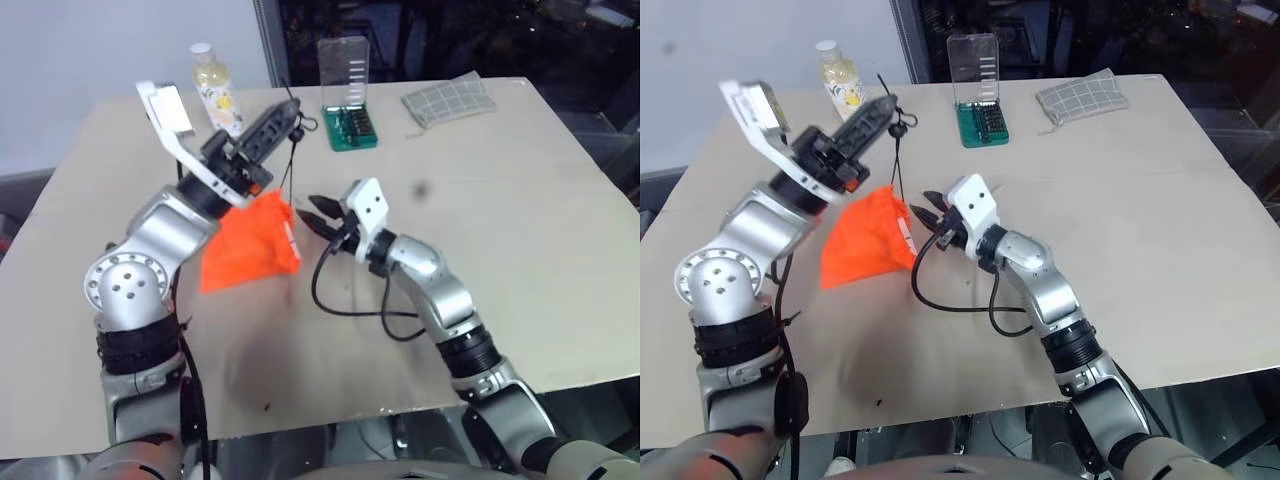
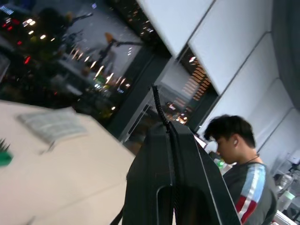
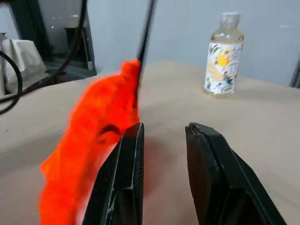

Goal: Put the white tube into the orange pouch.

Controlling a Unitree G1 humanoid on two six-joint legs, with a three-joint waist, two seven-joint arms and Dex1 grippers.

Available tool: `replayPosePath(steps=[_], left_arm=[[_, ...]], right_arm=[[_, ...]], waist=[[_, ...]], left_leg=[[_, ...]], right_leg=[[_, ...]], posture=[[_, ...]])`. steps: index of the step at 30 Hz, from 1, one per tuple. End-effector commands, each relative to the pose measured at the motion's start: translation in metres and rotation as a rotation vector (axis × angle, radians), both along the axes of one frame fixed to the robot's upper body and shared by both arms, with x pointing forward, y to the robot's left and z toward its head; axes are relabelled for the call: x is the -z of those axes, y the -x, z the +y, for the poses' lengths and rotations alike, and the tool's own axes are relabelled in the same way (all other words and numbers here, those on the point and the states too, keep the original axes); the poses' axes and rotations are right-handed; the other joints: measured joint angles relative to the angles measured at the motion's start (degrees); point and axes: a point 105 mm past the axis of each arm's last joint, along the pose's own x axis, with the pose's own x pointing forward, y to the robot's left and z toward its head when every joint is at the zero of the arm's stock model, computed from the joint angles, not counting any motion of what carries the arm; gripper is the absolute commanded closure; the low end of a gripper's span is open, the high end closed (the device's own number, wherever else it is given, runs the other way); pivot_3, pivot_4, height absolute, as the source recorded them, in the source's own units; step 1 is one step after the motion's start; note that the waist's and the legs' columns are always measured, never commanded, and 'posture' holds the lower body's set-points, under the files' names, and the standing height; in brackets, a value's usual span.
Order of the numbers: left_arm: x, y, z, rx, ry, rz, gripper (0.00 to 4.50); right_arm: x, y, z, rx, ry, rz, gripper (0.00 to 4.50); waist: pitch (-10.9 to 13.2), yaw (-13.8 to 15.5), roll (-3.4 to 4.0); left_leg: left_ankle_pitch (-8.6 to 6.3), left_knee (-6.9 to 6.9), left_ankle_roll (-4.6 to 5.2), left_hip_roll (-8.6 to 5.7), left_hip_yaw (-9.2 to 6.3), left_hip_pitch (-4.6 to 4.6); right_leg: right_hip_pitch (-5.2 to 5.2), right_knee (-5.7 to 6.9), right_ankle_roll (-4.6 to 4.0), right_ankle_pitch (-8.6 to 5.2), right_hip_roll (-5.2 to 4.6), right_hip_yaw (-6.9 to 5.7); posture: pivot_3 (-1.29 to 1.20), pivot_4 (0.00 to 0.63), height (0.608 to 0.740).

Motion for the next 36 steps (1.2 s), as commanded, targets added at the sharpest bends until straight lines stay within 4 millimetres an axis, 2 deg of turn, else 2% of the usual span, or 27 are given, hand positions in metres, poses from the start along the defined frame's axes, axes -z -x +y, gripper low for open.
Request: replayPosePath(steps=[1,5,8,11,21,24,27,36], left_arm=[[-0.031,0.011,0.009,0.001,0.045,-0.098,4.50],[-0.044,0.012,0.017,-0.004,0.071,-0.119,4.50],[-0.035,0.008,0.021,-0.010,0.055,-0.090,4.50],[-0.020,0.006,0.021,0.012,0.042,-0.044,4.50],[-0.014,0.006,0.025,0.048,0.043,-0.024,4.50],[-0.011,0.005,0.026,0.048,0.036,-0.015,4.50],[-0.010,0.005,0.026,0.050,0.034,-0.010,4.50],[-0.004,0.007,0.025,0.059,0.017,-0.004,4.50]], right_arm=[[-0.028,-0.001,-0.009,0.003,-0.056,-0.066,3.08],[-0.056,0.006,-0.025,-0.053,-0.088,-0.103,3.08],[-0.070,0.013,-0.032,-0.096,-0.087,-0.121,3.08],[-0.093,0.015,-0.035,-0.100,-0.084,-0.165,3.08],[-0.105,0.013,-0.023,-0.076,-0.015,-0.216,3.08],[-0.110,0.014,-0.020,-0.074,-0.012,-0.234,2.38],[-0.113,0.017,-0.017,-0.087,0.000,-0.250,1.06],[-0.124,0.023,-0.004,-0.150,-0.056,-0.202,1.06]], waist=[[0.00,0.02,0.00],[0.08,0.03,0.01],[0.08,0.03,0.01],[0.10,-0.21,0.02],[0.16,-0.07,-0.02],[0.16,-0.08,-0.02],[0.16,-0.12,-0.01],[0.16,-0.13,-0.01]], left_leg=[[0.00,-0.01,0.00,0.00,0.00,0.00],[0.00,0.00,0.00,-0.01,-0.01,-0.09],[0.00,-0.03,0.00,-0.01,-0.03,-0.10],[0.00,-0.06,0.00,0.00,-0.01,-0.09],[0.00,-0.05,0.00,-0.02,-0.01,-0.12],[0.00,-0.05,0.00,-0.01,-0.02,-0.14],[0.00,-0.06,0.00,-0.01,-0.01,-0.16],[0.00,-0.05,0.00,0.00,-0.01,-0.22]], right_leg=[[-0.01,-0.01,0.00,0.00,0.00,0.00],[-0.07,-0.03,0.00,0.00,-0.01,-0.02],[-0.08,-0.06,0.00,0.00,0.00,-0.03],[-0.08,-0.08,0.00,0.00,0.00,0.00],[-0.11,-0.08,0.00,0.00,-0.01,-0.01],[-0.15,-0.07,0.00,0.00,-0.02,-0.01],[-0.19,-0.06,0.00,0.00,-0.02,0.00],[-0.25,-0.04,0.00,0.00,-0.03,0.00]], posture=[[0.00,0.150,0.740],[0.00,0.150,0.740],[0.00,0.150,0.740],[0.00,0.150,0.740],[0.00,0.150,0.740],[0.00,0.150,0.740],[0.00,0.150,0.740],[0.00,0.150,0.740]])
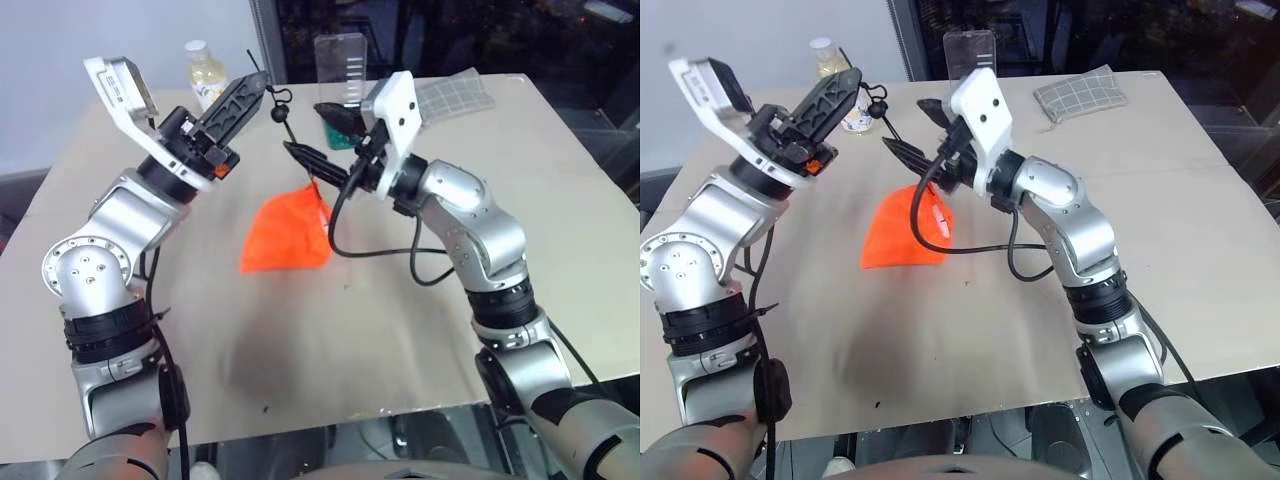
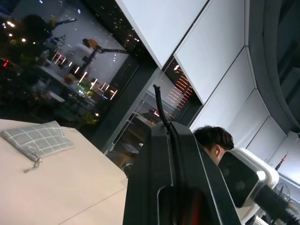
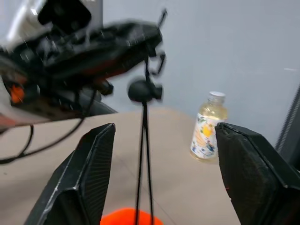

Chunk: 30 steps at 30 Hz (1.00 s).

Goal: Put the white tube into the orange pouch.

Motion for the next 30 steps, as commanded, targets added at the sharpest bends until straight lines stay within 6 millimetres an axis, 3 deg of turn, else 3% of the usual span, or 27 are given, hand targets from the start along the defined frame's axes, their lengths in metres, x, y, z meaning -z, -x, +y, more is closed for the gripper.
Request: replayPosePath(steps=[1,21,25,30], left_arm=[[-0.008,0.009,0.002,0.005,-0.010,-0.050,4.50],[-0.006,0.011,0.000,0.003,-0.009,-0.054,4.50],[-0.005,0.010,0.000,0.002,-0.015,-0.051,4.50],[-0.003,0.010,-0.001,-0.002,-0.025,-0.045,4.50]], right_arm=[[-0.021,0.010,0.006,-0.040,-0.039,-0.038,1.06],[-0.015,0.010,0.022,-0.053,0.005,-0.021,1.06],[-0.018,0.011,0.021,-0.052,-0.002,-0.030,2.07],[-0.019,0.012,0.021,-0.054,-0.007,-0.037,4.34]], waist=[[0.00,0.00,0.00],[0.00,-0.03,0.00],[0.00,-0.03,0.00],[0.00,-0.04,0.00]], left_leg=[[0.00,0.00,0.00,0.00,0.00,-0.01],[0.00,0.01,0.00,-0.01,0.02,-0.14],[0.00,0.01,0.00,-0.01,0.02,-0.14],[0.00,0.01,0.00,-0.01,0.02,-0.14]], right_leg=[[-0.01,0.00,0.00,0.00,0.00,0.00],[-0.18,0.07,0.00,0.00,-0.02,0.01],[-0.18,0.07,0.00,0.00,-0.02,0.01],[-0.18,0.08,0.00,0.00,-0.02,0.01]], posture=[[0.00,0.150,0.740],[0.00,0.150,0.740],[0.00,0.150,0.740],[0.00,0.150,0.740]])
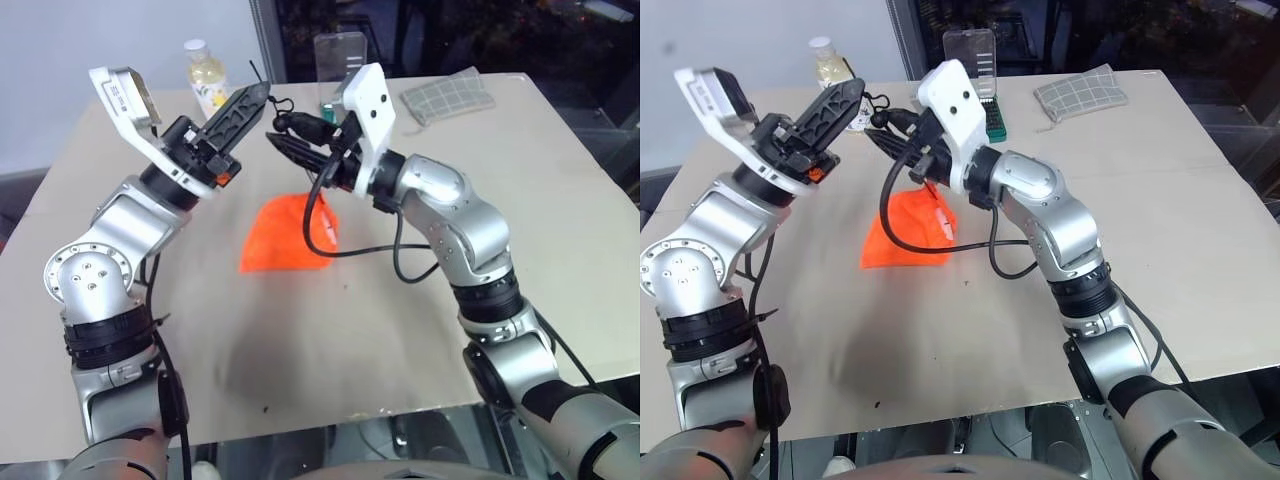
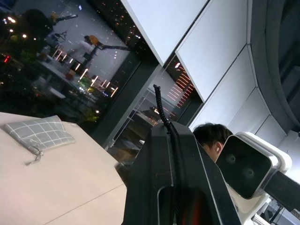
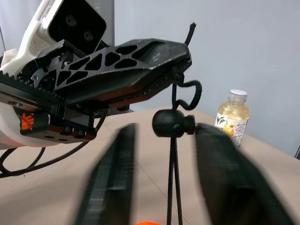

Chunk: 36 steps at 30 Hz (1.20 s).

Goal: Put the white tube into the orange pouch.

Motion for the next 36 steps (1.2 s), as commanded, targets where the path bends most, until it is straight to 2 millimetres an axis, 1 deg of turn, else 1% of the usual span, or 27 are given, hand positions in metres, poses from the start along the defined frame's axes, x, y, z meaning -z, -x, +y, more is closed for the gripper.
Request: replayPosePath(steps=[1,11,13,14,16,17,34,36], left_arm=[[-0.0084,0.0087,-0.0006,-0.002,-0.016,-0.054,4.50],[-0.0065,0.0081,-0.0021,-0.009,-0.016,-0.049,4.50],[-0.0067,0.0084,-0.0029,-0.006,-0.012,-0.050,4.50],[-0.0067,0.0085,-0.0033,-0.005,-0.012,-0.050,4.50],[-0.0067,0.0085,-0.0038,-0.005,-0.010,-0.050,4.50],[-0.0068,0.0086,-0.0040,-0.005,-0.010,-0.050,4.50],[-0.0043,0.0106,-0.0075,-0.001,-0.008,-0.041,4.50],[-0.0041,0.0100,-0.0073,-0.002,-0.009,-0.039,4.50]], right_arm=[[-0.0191,0.0094,0.0011,-0.019,-0.035,-0.069,4.44],[-0.0174,0.0092,-0.0014,-0.019,-0.031,-0.056,4.44],[-0.0166,0.0090,-0.0017,-0.019,-0.026,-0.052,3.92],[-0.0166,0.0086,-0.0021,-0.014,-0.024,-0.055,3.76],[-0.0167,0.0080,-0.0023,-0.008,-0.020,-0.060,3.12],[-0.0167,0.0081,-0.0023,-0.008,-0.019,-0.061,2.67],[-0.0241,0.0071,-0.0009,-0.010,-0.037,-0.070,2.67],[-0.0241,0.0078,-0.0009,-0.016,-0.038,-0.069,3.06]], waist=[[0.00,0.00,0.00],[0.00,0.00,0.00],[0.00,0.01,0.00],[0.00,0.01,0.00],[0.00,0.01,0.00],[0.00,0.01,0.00],[0.00,0.01,0.00],[0.00,0.01,0.00]], left_leg=[[0.00,0.00,0.00,0.00,0.00,0.00],[0.00,0.00,0.00,0.00,0.00,0.00],[0.00,0.00,0.00,0.00,0.00,0.00],[0.00,0.00,0.00,0.00,0.00,0.00],[0.00,0.00,0.00,0.00,0.00,0.00],[0.00,0.00,0.00,0.00,0.00,0.00],[0.00,0.02,0.00,0.00,0.00,0.00],[0.00,0.02,0.00,0.00,0.00,0.00]], right_leg=[[0.00,0.00,0.00,0.00,0.00,0.00],[0.00,0.00,0.00,0.00,0.00,0.00],[0.00,0.00,0.00,0.00,0.00,0.00],[0.00,0.00,0.00,0.00,0.00,0.00],[0.00,0.00,0.00,0.00,0.00,0.00],[0.00,0.00,0.00,0.00,0.00,0.00],[0.00,0.03,0.00,0.00,0.00,0.00],[0.00,0.03,0.00,0.00,0.00,0.00]], posture=[[0.00,0.150,0.740],[0.00,0.150,0.740],[0.00,0.150,0.740],[0.00,0.150,0.740],[0.00,0.150,0.740],[0.00,0.150,0.740],[0.00,0.150,0.740],[0.00,0.150,0.740]])
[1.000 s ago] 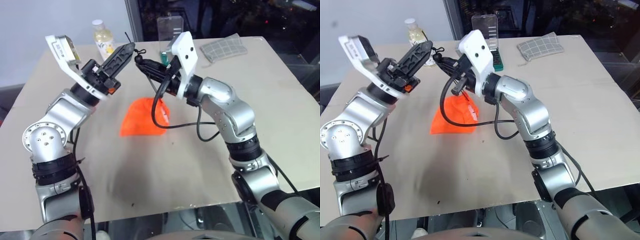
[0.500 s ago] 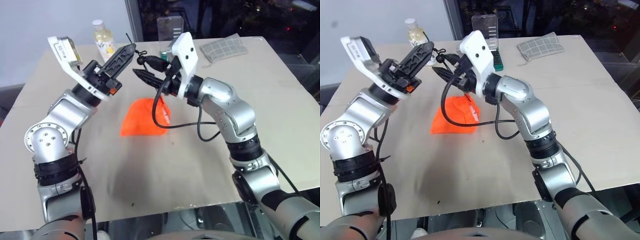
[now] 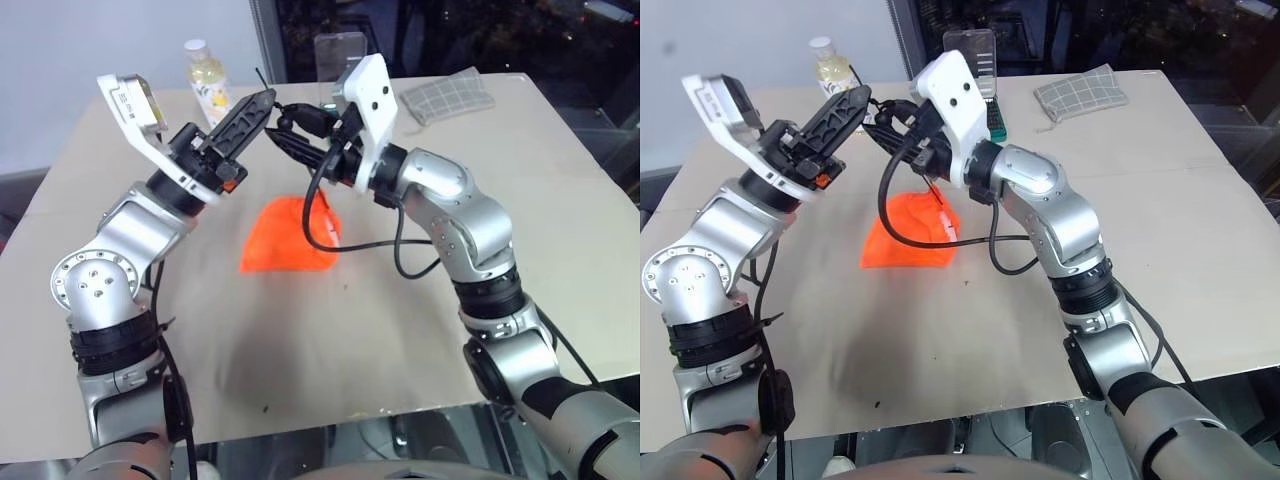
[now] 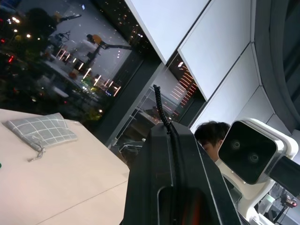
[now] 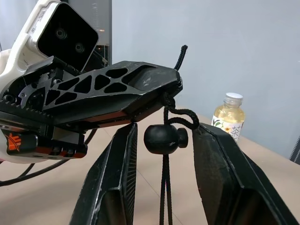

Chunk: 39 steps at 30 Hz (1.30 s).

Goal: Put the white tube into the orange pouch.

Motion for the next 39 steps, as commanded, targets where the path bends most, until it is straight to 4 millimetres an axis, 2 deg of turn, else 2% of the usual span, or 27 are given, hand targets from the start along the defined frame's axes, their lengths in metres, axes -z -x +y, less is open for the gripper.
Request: replayPosePath(steps=[1,2,3,4,10,16,20,27,33,39], left_arm=[[-0.008,0.008,-0.002,0.011,-0.004,-0.047,4.50],[-0.008,0.008,-0.003,0.012,-0.003,-0.046,4.50],[-0.008,0.008,-0.003,0.012,-0.003,-0.046,4.50],[-0.008,0.008,-0.003,0.012,-0.003,-0.046,4.50],[-0.014,0.005,0.002,-0.012,0.025,-0.055,4.50],[-0.032,0.004,0.006,-0.021,0.074,-0.093,4.50],[-0.047,0.009,0.005,-0.015,0.105,-0.128,4.50],[-0.057,0.009,0.010,-0.029,0.151,-0.145,4.50],[-0.067,0.011,0.014,-0.021,0.207,-0.164,4.50],[-0.094,0.017,0.030,-0.013,0.322,-0.220,4.50]], right_arm=[[-0.018,0.010,0.000,-0.029,-0.037,-0.063,3.28],[-0.017,0.010,0.000,-0.030,-0.035,-0.062,3.54],[-0.016,0.010,0.000,-0.031,-0.032,-0.061,4.13],[-0.016,0.010,0.000,-0.031,-0.029,-0.061,4.29],[-0.006,0.009,-0.001,-0.024,-0.005,-0.040,4.30],[0.030,0.007,-0.003,-0.015,0.068,0.046,4.30],[0.061,0.003,-0.010,0.017,0.139,0.137,4.30],[0.111,-0.001,-0.024,0.079,0.283,0.289,4.30],[0.123,-0.007,-0.031,0.137,0.332,0.327,4.30],[0.133,-0.013,-0.038,0.189,0.356,0.360,4.30]], waist=[[0.00,0.00,0.00],[0.00,0.00,0.00],[0.00,0.00,0.00],[0.00,0.00,0.00],[0.00,0.01,0.00],[-0.01,0.07,-0.01],[-0.01,0.12,-0.02],[-0.02,0.11,-0.03],[-0.02,0.17,-0.04],[-0.02,0.21,-0.05]], left_leg=[[0.00,0.00,0.00,0.00,0.00,0.00],[0.00,0.00,0.00,0.00,0.00,0.00],[0.00,0.00,0.00,0.00,0.00,0.00],[0.00,0.00,0.00,0.00,0.00,0.00],[0.00,0.00,0.00,0.00,0.00,0.00],[0.00,0.01,0.00,-0.01,0.00,0.00],[0.00,0.03,0.00,-0.01,-0.01,0.00],[0.00,0.04,0.00,-0.01,0.00,-0.01],[0.00,0.11,0.00,-0.03,0.01,-0.01],[0.00,0.12,0.00,-0.03,0.01,-0.01]], right_leg=[[0.00,0.00,0.00,0.00,0.00,0.00],[0.00,0.00,0.00,0.00,0.00,0.00],[0.00,0.00,0.00,0.00,0.00,0.00],[0.00,0.00,0.00,0.00,0.00,0.00],[0.00,0.00,0.00,0.00,0.00,0.00],[0.00,0.00,0.00,0.00,-0.01,0.00],[0.00,0.01,0.00,0.00,-0.01,-0.01],[0.00,0.03,0.00,0.00,-0.01,0.00],[0.01,0.07,0.00,0.00,0.00,0.00],[0.01,0.07,0.00,0.00,0.00,0.00]], posture=[[0.00,0.150,0.740],[0.00,0.150,0.740],[0.00,0.150,0.740],[0.00,0.150,0.740],[0.00,0.150,0.740],[0.00,0.150,0.740],[0.00,0.150,0.740],[0.00,0.150,0.740],[0.00,0.150,0.740],[0.00,0.150,0.740]])
